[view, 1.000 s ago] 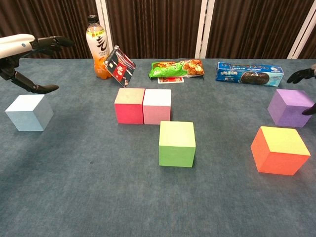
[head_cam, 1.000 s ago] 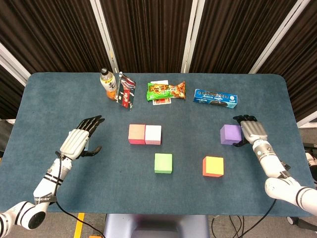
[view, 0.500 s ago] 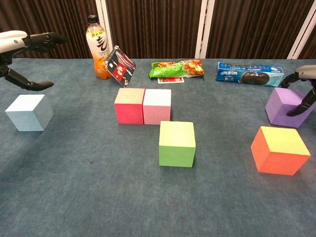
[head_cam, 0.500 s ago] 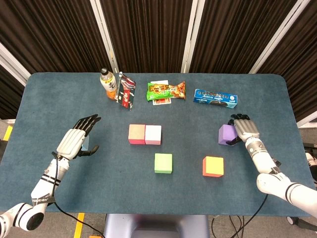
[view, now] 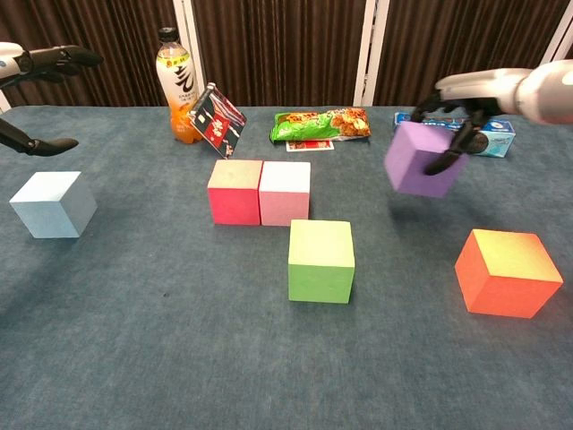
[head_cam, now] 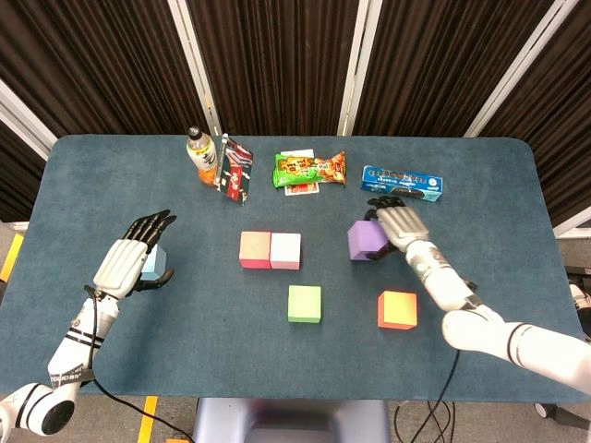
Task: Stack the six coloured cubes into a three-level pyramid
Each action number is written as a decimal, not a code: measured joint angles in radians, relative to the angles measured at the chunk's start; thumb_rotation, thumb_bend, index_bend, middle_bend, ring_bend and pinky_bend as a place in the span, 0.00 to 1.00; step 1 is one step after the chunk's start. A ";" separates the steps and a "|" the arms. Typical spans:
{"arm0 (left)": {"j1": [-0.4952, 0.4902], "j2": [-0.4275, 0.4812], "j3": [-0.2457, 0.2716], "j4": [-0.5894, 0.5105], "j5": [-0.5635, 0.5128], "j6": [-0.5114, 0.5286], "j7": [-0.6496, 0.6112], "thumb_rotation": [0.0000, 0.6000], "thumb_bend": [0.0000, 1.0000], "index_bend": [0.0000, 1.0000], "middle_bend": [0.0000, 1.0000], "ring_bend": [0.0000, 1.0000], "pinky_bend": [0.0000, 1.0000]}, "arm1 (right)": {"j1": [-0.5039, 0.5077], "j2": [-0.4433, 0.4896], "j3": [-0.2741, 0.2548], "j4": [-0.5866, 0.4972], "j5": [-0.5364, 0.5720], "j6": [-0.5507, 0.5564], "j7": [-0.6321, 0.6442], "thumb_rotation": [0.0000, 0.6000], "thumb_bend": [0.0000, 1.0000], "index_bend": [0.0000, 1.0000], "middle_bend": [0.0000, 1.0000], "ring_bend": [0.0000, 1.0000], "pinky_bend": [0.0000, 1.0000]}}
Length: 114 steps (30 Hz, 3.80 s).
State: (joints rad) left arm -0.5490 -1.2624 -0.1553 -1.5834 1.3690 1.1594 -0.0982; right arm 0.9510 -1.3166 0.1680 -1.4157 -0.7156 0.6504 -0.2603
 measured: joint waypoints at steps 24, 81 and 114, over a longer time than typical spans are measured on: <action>0.014 -0.012 0.022 0.104 0.046 -0.012 -0.131 1.00 0.34 0.00 0.00 0.00 0.07 | 0.276 -0.284 -0.032 0.146 0.438 0.080 -0.299 1.00 0.27 0.51 0.20 0.06 0.13; 0.008 -0.025 0.021 0.126 0.035 -0.042 -0.137 1.00 0.34 0.00 0.00 0.00 0.07 | 0.234 -0.276 -0.038 0.228 0.395 0.032 -0.259 1.00 0.27 0.08 0.17 0.03 0.11; -0.150 -0.011 -0.027 0.120 0.009 -0.265 -0.135 1.00 0.34 0.02 0.03 0.00 0.08 | 0.037 0.112 -0.003 -0.201 0.159 0.184 -0.095 1.00 0.27 0.08 0.17 0.03 0.11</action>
State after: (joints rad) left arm -0.6993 -1.2733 -0.1822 -1.4633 1.3780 0.8949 -0.2327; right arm 0.9885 -1.2044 0.1653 -1.6170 -0.5562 0.8344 -0.3552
